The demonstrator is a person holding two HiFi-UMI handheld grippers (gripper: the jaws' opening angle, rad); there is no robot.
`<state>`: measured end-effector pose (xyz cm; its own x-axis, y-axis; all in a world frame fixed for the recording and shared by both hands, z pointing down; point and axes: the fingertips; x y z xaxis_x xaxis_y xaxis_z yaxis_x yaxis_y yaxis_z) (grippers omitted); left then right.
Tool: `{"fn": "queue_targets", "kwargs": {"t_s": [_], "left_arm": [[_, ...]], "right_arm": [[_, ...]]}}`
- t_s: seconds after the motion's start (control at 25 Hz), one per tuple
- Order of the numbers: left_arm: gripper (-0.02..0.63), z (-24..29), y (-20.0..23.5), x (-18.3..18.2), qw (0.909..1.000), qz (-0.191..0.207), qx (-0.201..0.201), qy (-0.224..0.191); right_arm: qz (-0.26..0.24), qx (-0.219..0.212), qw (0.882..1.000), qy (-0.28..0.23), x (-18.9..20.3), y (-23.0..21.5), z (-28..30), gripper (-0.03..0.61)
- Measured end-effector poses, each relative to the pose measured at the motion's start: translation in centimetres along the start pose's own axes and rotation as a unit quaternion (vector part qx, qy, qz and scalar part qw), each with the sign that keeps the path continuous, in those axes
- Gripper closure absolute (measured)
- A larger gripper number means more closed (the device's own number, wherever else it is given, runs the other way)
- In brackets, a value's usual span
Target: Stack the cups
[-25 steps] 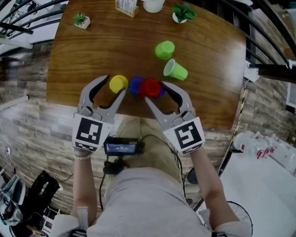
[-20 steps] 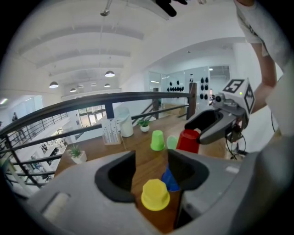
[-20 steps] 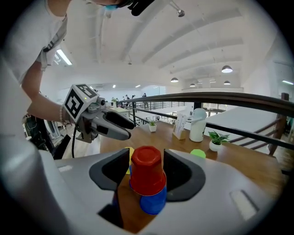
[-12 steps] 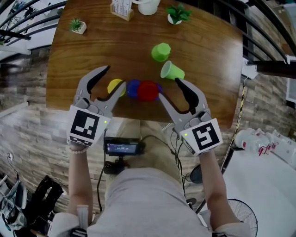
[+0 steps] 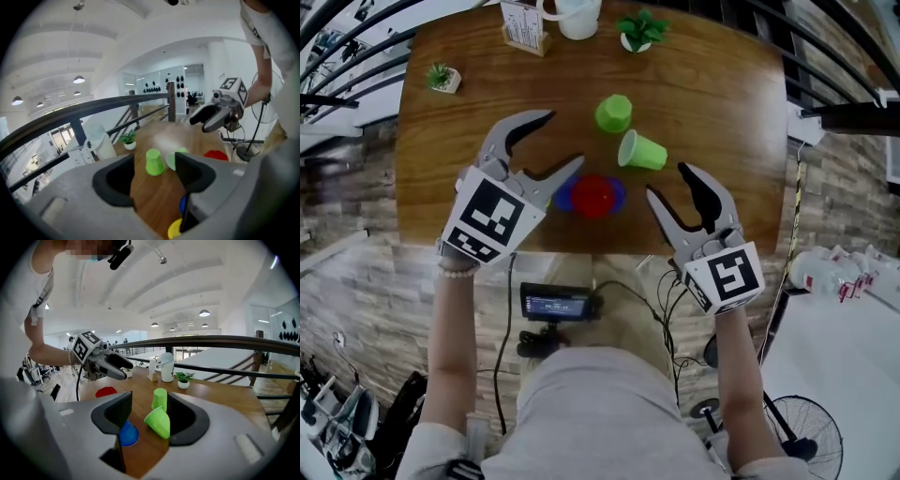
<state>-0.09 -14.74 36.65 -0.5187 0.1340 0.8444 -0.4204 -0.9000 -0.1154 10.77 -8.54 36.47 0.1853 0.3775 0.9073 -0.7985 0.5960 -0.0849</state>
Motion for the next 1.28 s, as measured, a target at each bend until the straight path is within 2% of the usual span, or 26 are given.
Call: {"fn": "queue_targets", "kwargs": {"t_s": [0.16, 0.44, 0.76, 1.0, 1.2, 1.28], "left_arm": [[0.347, 2.5, 0.6, -0.2, 0.9995, 0.011, 0.03, 0.005], [0.341, 7.0, 0.9, 1.1, 0.9972, 0.041, 0.059, 0.019], [0.333, 10.9, 0.5, 3.1, 0.9947, 0.038, 0.09, 0.034], [0.334, 12.7, 0.3, 3.6, 0.9947, 0.031, 0.092, 0.034], [0.413, 13.2, 0.3, 3.8, 0.9955, 0.036, 0.082, 0.032], [0.414, 13.1, 0.4, 3.7, 0.9955, 0.043, 0.078, 0.032]], "right_arm": [[0.023, 0.02, 1.0, 0.002, 1.2, -0.5, -1.2, 0.359], [0.056, 0.051, 0.997, 0.005, 2.8, -1.3, -3.0, 0.359], [0.083, 0.069, 0.994, 0.008, 4.1, -1.7, -3.9, 0.359], [0.099, 0.082, 0.992, 0.008, 4.9, -2.1, -4.4, 0.359], [0.104, 0.09, 0.99, 0.012, 5.6, -2.3, -5.0, 0.36], [0.105, 0.092, 0.99, 0.014, 5.7, -2.5, -5.1, 0.359]]}}
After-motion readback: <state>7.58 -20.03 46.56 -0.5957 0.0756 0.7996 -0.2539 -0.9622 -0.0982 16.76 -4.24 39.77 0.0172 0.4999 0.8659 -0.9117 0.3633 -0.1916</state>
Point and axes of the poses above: the fingertips, and each gripper's own axes: z forward along the fingers, y to its left, x out of its underside, and after that the axes turned 1 degree about -y, right-handed
